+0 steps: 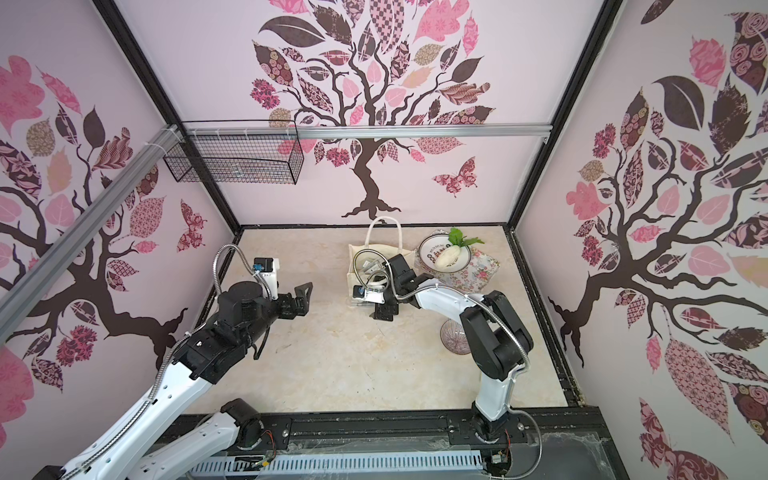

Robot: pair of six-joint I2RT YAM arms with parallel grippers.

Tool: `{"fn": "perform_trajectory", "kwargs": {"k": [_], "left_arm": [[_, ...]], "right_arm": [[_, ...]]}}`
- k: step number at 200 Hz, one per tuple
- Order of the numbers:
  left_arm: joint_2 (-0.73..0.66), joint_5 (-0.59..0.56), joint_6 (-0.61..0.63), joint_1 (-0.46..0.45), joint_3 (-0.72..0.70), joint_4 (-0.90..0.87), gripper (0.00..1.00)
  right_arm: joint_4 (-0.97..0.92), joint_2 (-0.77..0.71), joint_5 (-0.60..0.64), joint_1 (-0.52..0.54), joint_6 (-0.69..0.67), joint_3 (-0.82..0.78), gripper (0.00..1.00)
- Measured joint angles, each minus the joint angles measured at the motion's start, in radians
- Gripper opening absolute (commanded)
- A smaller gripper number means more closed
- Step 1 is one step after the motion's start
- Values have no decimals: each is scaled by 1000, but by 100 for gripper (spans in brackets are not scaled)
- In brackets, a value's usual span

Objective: Put the compass set into the canvas bag
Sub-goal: Pick up the compass set at the center of the board.

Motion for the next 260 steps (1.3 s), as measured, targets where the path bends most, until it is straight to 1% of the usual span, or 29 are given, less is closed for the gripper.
{"fn": "perform_trajectory", "kwargs": {"k": [65,121,143,185,199,225,238,250,260], "left_arm": [[-11,-2,3,2,-3,1,97],[-9,-3,2,2,-10,1,97],[-9,-1,2,2,-12,1,97],[-9,0,3,2,-27,1,97],[-11,0,3,2,-29,1,97],[-13,0,3,6,-32,1,97],[-14,0,3,6,-33,1,97],[-17,0,3,6,-35,1,97],[-18,0,3,6,-36,1,97]], "right_arm": [[-35,142,51,0,-35,141,91],[-159,288,53,0,-45,289,89],[-212,325,46,0,-38,347,86],[-289,356,23,0,-33,399,74],[-307,358,13,0,-31,402,66],[-341,359,-5,2,-28,402,56],[-349,358,-10,3,-23,401,54],[-348,357,-13,4,-19,397,50],[-342,354,-13,5,-14,389,48]]}}
